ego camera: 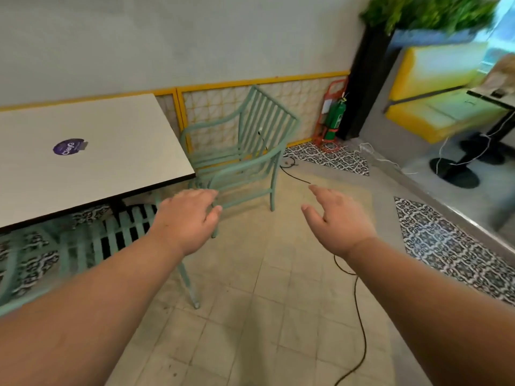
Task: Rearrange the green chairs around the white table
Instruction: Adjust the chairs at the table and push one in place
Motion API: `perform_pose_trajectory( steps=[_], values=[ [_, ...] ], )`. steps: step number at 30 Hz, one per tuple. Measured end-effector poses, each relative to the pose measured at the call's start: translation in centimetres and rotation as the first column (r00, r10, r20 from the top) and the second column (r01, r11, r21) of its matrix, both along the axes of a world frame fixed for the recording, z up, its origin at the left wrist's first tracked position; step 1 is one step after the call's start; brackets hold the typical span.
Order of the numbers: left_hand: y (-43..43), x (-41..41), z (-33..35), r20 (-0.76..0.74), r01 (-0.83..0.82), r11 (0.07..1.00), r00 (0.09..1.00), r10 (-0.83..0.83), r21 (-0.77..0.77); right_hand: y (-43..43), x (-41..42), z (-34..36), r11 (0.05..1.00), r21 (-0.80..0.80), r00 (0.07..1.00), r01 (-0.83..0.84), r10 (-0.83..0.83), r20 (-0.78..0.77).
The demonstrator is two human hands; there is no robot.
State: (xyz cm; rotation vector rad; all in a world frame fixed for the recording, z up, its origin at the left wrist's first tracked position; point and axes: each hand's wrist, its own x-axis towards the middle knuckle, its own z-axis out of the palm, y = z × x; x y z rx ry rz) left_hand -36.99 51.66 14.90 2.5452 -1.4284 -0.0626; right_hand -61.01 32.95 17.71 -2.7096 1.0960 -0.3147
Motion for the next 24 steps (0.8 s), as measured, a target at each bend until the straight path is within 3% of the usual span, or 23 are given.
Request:
perform_pose_trajectory(
  steps=[11, 24],
  values=[
    [-12.8, 8.7, 0.3, 0.015, 0.008, 1.0, 1.0, -0.008, -0.015, -12.8, 6.4, 0.5, 0.999, -0.025, 0.999, 0.043, -0.043, 0.006],
    [-34.8, 19.1, 2.6, 0.032, 0.116, 0.993, 0.993, -0.116, 0.0, -30.1, 15.4, 2.2, 0.995, -0.03, 0.995, 0.096, -0.095, 0.02]
  ],
)
